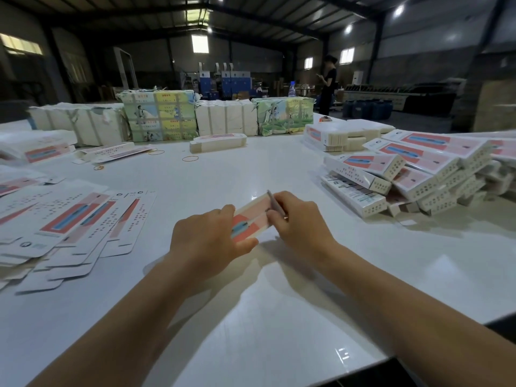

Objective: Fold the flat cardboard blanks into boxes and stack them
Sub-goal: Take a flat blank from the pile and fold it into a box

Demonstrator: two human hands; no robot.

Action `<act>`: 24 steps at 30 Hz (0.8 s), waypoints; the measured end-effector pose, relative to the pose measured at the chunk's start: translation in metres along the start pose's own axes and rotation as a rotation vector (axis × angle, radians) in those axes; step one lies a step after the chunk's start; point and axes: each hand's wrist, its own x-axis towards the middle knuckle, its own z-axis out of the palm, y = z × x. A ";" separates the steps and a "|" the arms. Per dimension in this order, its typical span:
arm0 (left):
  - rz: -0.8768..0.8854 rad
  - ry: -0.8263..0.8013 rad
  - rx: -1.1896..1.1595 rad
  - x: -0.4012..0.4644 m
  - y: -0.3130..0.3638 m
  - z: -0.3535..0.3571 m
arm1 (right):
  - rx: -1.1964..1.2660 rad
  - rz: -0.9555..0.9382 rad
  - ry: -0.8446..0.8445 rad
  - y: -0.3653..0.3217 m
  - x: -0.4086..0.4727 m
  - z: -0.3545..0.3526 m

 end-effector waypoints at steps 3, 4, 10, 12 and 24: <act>-0.012 0.031 0.024 0.000 0.000 0.002 | -0.128 -0.149 0.053 -0.003 -0.004 0.006; -0.012 0.040 0.026 -0.001 -0.001 0.002 | -0.127 -0.156 0.071 -0.004 -0.005 0.007; -0.013 0.091 0.005 0.000 -0.004 0.005 | 0.414 0.125 0.095 -0.008 0.001 -0.001; -0.009 0.100 0.004 0.000 -0.005 0.006 | 0.636 0.253 0.030 -0.006 0.005 -0.006; 0.030 0.112 0.001 -0.003 -0.001 0.003 | 0.903 0.512 -0.030 0.006 0.012 -0.008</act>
